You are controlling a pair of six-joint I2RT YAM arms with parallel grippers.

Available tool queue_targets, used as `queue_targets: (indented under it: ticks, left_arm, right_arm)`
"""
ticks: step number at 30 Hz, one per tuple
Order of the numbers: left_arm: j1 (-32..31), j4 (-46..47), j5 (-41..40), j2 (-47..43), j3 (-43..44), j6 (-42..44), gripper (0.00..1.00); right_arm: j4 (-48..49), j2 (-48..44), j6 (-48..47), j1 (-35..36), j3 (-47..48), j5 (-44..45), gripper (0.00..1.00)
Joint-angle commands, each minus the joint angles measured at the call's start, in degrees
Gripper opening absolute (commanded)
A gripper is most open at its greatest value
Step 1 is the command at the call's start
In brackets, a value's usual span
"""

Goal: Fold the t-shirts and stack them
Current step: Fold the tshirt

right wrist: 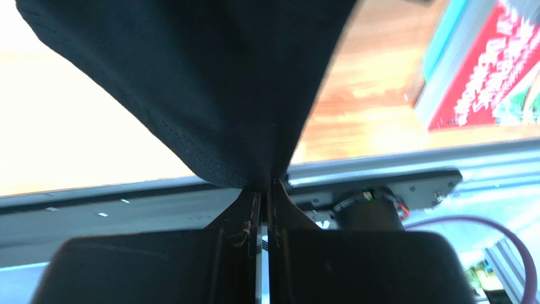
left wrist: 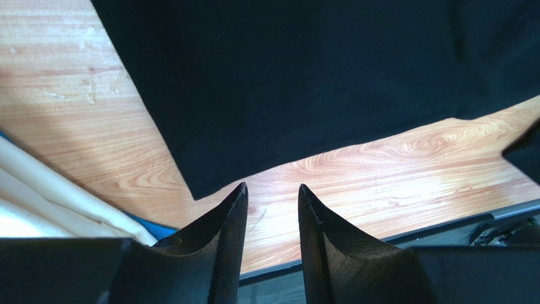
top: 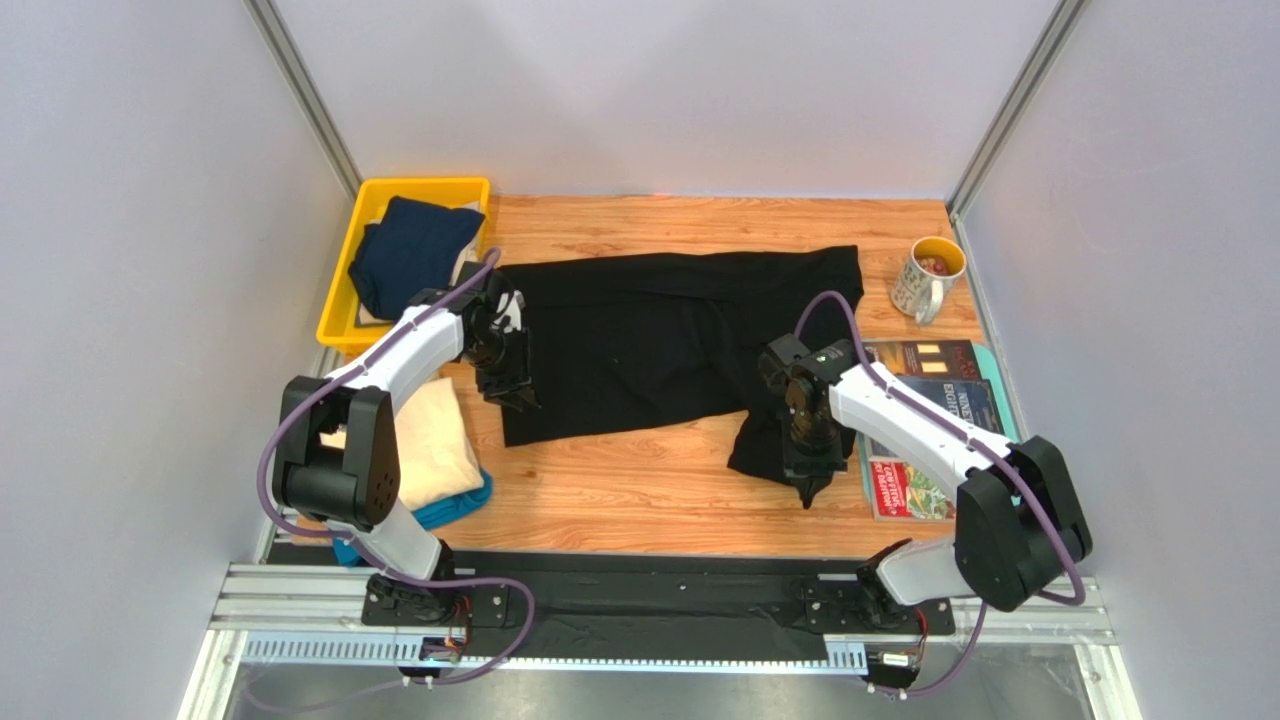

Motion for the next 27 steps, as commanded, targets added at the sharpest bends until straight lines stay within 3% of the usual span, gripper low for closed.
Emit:
queue_targets:
  ticks: [1, 5, 11, 19, 27]
  left_arm:
    - [-0.3, 0.3, 1.1, 0.8, 2.6, 1.4, 0.42]
    - [-0.4, -1.1, 0.0, -0.1, 2.9, 1.7, 0.41]
    - [-0.3, -3.0, -1.1, -1.6, 3.2, 2.4, 0.42]
    - [-0.3, -4.8, -6.2, -1.7, 1.3, 2.4, 0.50]
    - [-0.3, -7.4, -13.3, 4.6, 3.5, 3.9, 0.51]
  right_arm:
    - [-1.5, -1.1, 2.1, 0.2, -3.3, -0.8, 0.00]
    - [-2.9, -1.1, 4.2, 0.6, -4.1, -3.0, 0.00]
    - [-6.4, -8.8, 6.8, 1.0, -5.4, -8.2, 0.00]
    - [-7.2, -11.6, 8.9, 0.9, -7.0, -7.0, 0.00]
    - [-6.1, -13.9, 10.4, 1.0, -8.8, -6.4, 0.00]
